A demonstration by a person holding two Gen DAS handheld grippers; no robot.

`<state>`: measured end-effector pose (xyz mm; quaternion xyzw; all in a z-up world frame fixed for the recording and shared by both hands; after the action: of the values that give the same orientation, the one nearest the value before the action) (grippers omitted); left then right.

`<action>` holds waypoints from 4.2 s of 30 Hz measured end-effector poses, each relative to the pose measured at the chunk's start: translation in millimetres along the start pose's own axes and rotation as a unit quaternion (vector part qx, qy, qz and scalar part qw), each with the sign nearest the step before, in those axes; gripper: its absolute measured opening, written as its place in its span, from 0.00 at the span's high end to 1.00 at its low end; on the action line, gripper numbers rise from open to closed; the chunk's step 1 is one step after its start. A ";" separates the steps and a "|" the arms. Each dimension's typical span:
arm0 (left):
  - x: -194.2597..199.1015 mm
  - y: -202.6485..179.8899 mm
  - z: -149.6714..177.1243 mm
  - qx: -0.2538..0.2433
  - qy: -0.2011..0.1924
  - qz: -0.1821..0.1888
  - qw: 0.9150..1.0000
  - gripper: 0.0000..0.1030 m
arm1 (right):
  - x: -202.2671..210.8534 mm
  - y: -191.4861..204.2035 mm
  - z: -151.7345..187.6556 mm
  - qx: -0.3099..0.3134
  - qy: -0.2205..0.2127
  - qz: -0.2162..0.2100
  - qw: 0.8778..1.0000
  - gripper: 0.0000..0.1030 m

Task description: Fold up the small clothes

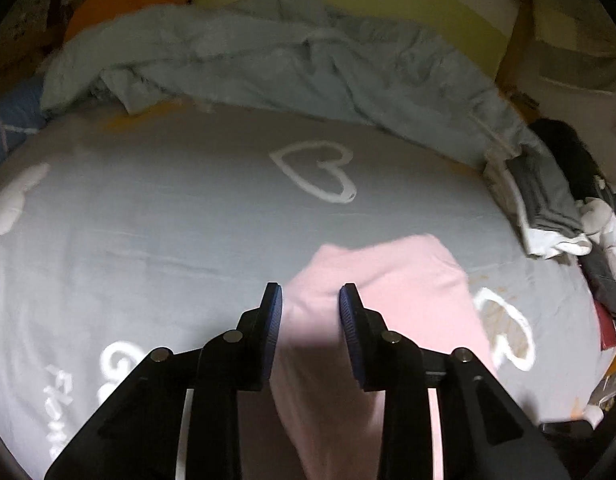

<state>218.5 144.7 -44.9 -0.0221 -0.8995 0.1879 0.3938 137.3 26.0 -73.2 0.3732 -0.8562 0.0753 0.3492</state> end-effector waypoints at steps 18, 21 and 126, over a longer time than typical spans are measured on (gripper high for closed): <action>60.6 -3.0 119.5 -0.075 0.042 -0.012 0.996 0.69 | 38.5 -10.3 34.1 -0.012 0.011 0.058 0.998 0.79; 76.5 -8.1 113.5 -0.060 0.020 0.014 0.998 0.52 | 49.8 -20.4 26.4 -0.040 -0.007 0.055 0.998 0.53; 33.9 -298.8 -3.2 -0.148 -0.329 0.201 0.911 0.00 | 326.1 -263.2 -34.7 -0.076 -0.309 0.467 0.825 0.01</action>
<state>229.7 -125.3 87.0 -0.1970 -0.9723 0.1243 0.0216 182.5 -338.6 131.3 -0.0953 -0.9943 0.0446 0.0172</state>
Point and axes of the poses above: each gripper's, at about its wrist camera, not at the fingertips, and x roughly against the way its jaws point, y to its left, z to its underside, the point moved 8 cm from there along -x, roughly the way its jaws point, and after that the axes turned 12 degrees about x, right-handed, at the moved point
